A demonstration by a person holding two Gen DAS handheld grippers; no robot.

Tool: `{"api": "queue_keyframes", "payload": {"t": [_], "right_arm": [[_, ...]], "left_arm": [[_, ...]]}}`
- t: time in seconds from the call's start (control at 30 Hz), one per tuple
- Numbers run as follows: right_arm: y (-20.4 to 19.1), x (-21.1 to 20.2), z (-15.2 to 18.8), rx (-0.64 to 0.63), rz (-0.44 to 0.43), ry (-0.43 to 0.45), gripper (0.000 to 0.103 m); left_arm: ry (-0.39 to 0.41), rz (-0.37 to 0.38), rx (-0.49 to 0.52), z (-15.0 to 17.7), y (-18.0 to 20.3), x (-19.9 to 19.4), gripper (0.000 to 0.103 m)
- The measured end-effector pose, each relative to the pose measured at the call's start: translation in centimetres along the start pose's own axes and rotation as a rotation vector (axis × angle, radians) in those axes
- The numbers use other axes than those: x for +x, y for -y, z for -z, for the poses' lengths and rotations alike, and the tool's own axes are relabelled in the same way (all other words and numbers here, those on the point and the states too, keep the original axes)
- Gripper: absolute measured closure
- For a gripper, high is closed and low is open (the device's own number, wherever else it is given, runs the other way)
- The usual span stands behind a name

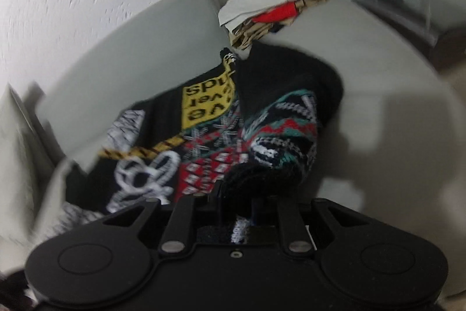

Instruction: Fold clothes

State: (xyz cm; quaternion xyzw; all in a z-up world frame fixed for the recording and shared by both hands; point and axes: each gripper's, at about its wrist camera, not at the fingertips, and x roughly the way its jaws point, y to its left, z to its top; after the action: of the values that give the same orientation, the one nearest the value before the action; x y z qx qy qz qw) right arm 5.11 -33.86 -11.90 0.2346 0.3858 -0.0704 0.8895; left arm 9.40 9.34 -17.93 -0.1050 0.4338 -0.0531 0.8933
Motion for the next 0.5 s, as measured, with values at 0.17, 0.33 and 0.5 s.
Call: {"api": "queue_keyframes", "payload": {"t": [0.17, 0.33, 0.5], "right_arm": [[-0.5, 0.3, 0.5, -0.054, 0.077, -0.049, 0.083], [-0.2, -4.0, 3.3, -0.169, 0.103, -0.066, 0.058], [-0.7, -7.8, 5.5, -0.203, 0.056, -0.068, 0.048]], "left_arm": [[-0.101, -0.061, 0.046, -1.3, 0.4, 0.4, 0.084], [-0.074, -0.106, 0.128, -0.1, 1.0, -4.8, 0.066], [-0.020, -0.032, 0.114, 1.8, 0.6, -8.7, 0.066]]}}
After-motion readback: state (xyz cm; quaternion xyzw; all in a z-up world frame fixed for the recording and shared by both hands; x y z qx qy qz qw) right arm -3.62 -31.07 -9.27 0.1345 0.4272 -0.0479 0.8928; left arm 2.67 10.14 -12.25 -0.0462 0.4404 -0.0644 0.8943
